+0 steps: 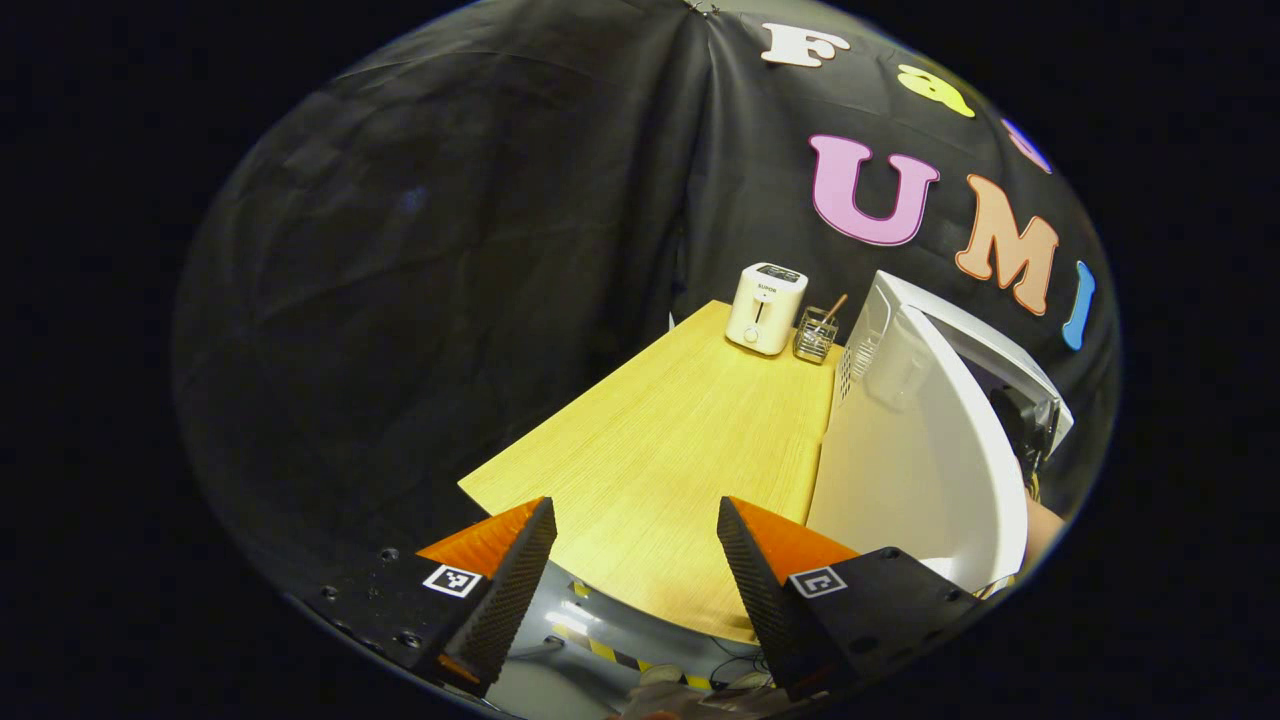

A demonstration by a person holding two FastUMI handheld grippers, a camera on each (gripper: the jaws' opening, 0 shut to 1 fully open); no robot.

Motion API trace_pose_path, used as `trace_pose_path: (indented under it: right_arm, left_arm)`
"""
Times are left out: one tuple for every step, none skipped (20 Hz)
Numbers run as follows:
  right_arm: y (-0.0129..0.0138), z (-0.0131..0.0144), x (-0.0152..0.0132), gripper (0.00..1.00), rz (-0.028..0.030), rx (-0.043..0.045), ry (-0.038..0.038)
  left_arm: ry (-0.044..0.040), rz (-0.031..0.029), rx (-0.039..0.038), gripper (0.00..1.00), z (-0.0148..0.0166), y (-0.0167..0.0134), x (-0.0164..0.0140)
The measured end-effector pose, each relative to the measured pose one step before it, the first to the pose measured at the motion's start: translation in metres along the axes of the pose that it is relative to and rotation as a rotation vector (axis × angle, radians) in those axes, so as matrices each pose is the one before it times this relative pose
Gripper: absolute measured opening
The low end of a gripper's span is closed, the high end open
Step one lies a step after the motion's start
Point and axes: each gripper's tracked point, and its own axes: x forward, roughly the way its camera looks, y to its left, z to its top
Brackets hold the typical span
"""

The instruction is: Open the microwave oven with the left hand, put the food in, and close the microwave oven.

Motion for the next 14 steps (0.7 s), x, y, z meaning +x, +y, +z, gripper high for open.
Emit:
trace_pose_path:
  right_arm:
    - [0.00272,0.00085,0.00153,0.68,0.00380,-0.00957,-0.00605]
    - [0.00331,0.00365,-0.00212,0.78,-0.00380,-0.01530,-0.00893]
    - [0.00098,0.00469,-0.00069,0.84,-0.01244,-0.02588,-0.01500]
    - [-0.00159,0.00472,-0.00132,0.89,-0.01876,-0.02993,-0.02159]
    - [-0.00479,0.00461,0.00112,0.98,-0.01930,-0.03017,-0.01983]
    - [-0.00333,0.00186,-0.00017,0.89,-0.01166,-0.01715,-0.00893]
    - [-0.00155,0.00314,-0.00090,0.99,-0.00331,-0.01318,-0.01241]
    - [-0.00285,0.00383,-0.00070,0.99,-0.00716,-0.02011,-0.01775]
    - [-0.00287,0.00556,-0.00064,0.99,-0.00852,-0.02082,-0.01949]
    - [-0.00218,0.00552,-0.00078,0.99,-0.00404,-0.02101,-0.02075]
    - [-0.00099,0.00382,-0.00113,0.99,-0.00062,-0.02047,-0.00952]
    - [0.00023,0.00090,-0.00237,0.99,0.00527,-0.01583,0.00257]
    - [-0.00078,0.00100,-0.00258,0.99,0.00389,-0.01577,0.00361]
    - [-0.00143,0.00112,-0.00205,0.89,0.00137,-0.01640,-0.00237]
  left_arm:
    - [0.00215,-0.00007,0.00049,0.96,-0.00026,0.00001,-0.00014]
    - [0.00139,-0.00024,0.00001,0.96,-0.00092,0.00111,-0.00061]
    - [0.00117,-0.00087,-0.00037,0.96,-0.00080,0.00033,-0.00060]
    - [0.00103,-0.00154,-0.00042,0.96,-0.00041,0.00004,0.00040]
    - [0.00138,-0.00116,-0.00044,0.96,-0.00047,0.00008,-0.00012]
    - [0.00196,0.00030,-0.00077,0.96,-0.00157,0.00122,0.00004]
    - [0.00291,-0.00067,-0.00159,0.96,-0.00127,-0.00028,-0.00051]
    - [0.00291,-0.00130,-0.00198,0.96,-0.00126,0.00048,0.00061]
    - [0.00150,-0.00186,-0.00118,0.96,-0.00063,-0.00007,-0.00006]
    - [0.00050,-0.00039,0.00001,0.96,0.00119,-0.00095,0.00053]
    - [0.00048,0.00041,0.00125,0.96,0.00047,-0.00020,0.00084]
    - [0.00054,0.00142,0.00227,0.96,-0.00059,0.00099,0.00068]
    - [0.00035,0.00123,0.00242,0.96,-0.00073,0.00034,-0.00017]
    - [-0.00018,0.00000,0.00235,0.96,-0.00042,0.00047,-0.00046]
